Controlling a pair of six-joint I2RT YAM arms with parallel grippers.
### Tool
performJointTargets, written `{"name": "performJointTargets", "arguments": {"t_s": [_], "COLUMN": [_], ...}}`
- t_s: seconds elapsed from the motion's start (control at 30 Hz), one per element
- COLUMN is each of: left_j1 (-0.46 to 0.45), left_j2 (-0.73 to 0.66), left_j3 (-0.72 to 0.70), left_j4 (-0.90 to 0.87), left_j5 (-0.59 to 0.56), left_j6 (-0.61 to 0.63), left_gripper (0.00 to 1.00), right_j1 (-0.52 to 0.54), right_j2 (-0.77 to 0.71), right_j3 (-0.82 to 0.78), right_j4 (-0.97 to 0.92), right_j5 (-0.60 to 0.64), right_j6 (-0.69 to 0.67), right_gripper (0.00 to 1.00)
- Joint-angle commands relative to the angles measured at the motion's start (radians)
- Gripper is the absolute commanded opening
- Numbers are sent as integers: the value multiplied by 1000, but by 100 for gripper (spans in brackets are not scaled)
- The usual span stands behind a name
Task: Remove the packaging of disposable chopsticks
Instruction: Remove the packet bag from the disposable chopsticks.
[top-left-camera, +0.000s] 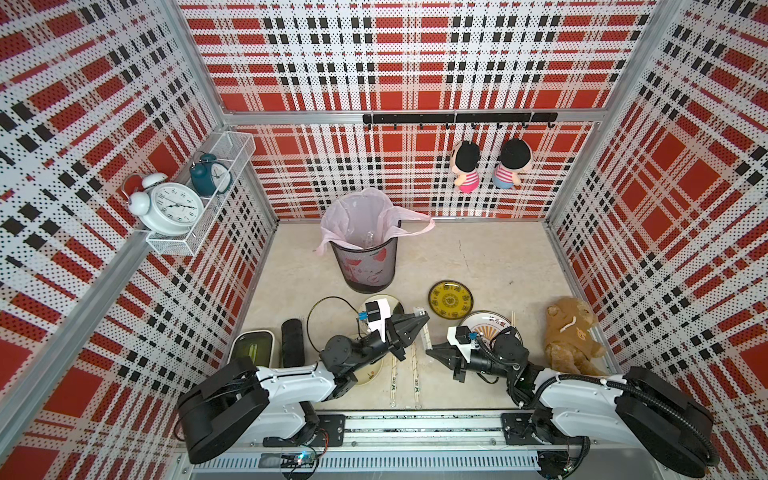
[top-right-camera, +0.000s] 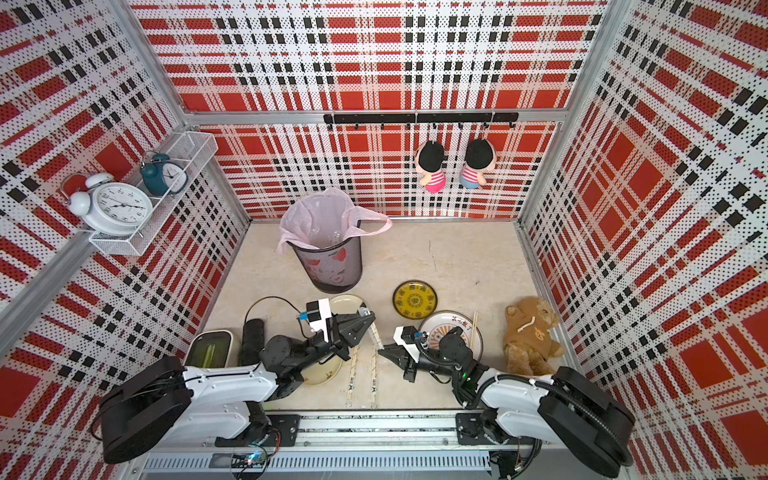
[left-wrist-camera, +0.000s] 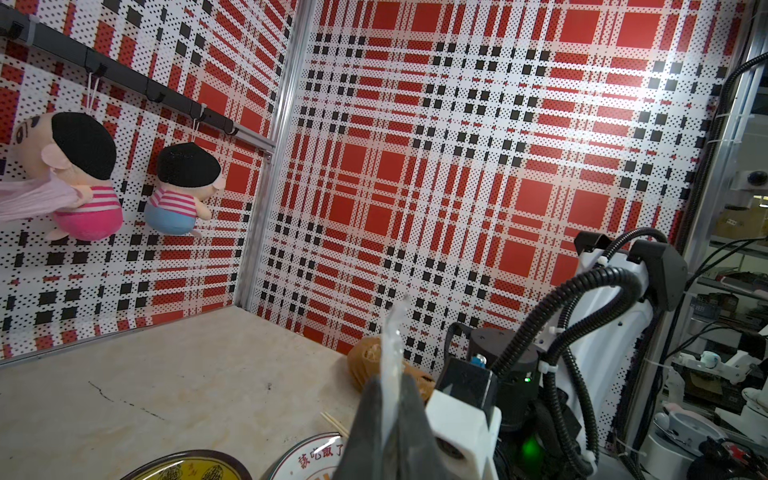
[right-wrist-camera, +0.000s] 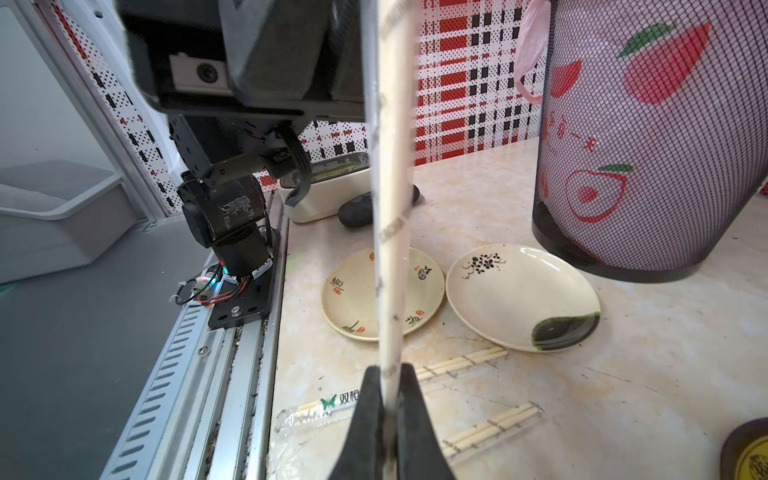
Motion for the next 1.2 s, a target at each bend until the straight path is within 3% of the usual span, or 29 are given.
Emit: {"name": "performJointTargets", "arguments": {"t_s": [0.0,0.33,0.4,0.53,0.67,0.73,0.77,0.83,0.97,1.03,1.17], "left_j1": [-14,3,6,9,13,14,14,14,16,14,13], "left_j2": [77,162,159,155,160,161,161,154,139,148,166], "left_j3": [-37,-52,-56,-60,-61,-61,-62,-67,-54,-44,-37], "left_j4": [-70,23,23,15,13,11,12,17,-26,-38,-30], "left_j5": [24,49,49,45,49,49,53,51,39,48,49], "left_j6": [-15,-63,-63,-59,-57,-57,-56,-52,-45,-46,-47], "left_gripper": [10,9,2,10,0,5,13,0,0,16,3], "right_j1": [-3,-3,-3,-3,-3,-3,-3,-3,-3,-3,-3], "right_j2": [-62,-53,-52,-53,-52,-50,-49,-46,-43,-43,-48], "right_j3": [41,74,78,88,93,93,93,93,87,87,96], "right_j4": [153,129,126,120,112,108,108,107,107,107,97], "right_j5": [-17,-20,-20,-28,-30,-30,-30,-28,-22,-19,-17], "right_j6": [-27,-36,-36,-35,-35,-35,-33,-32,-30,-30,-36], "right_gripper": [0,0,0,0,0,0,0,0,0,0,0]}}
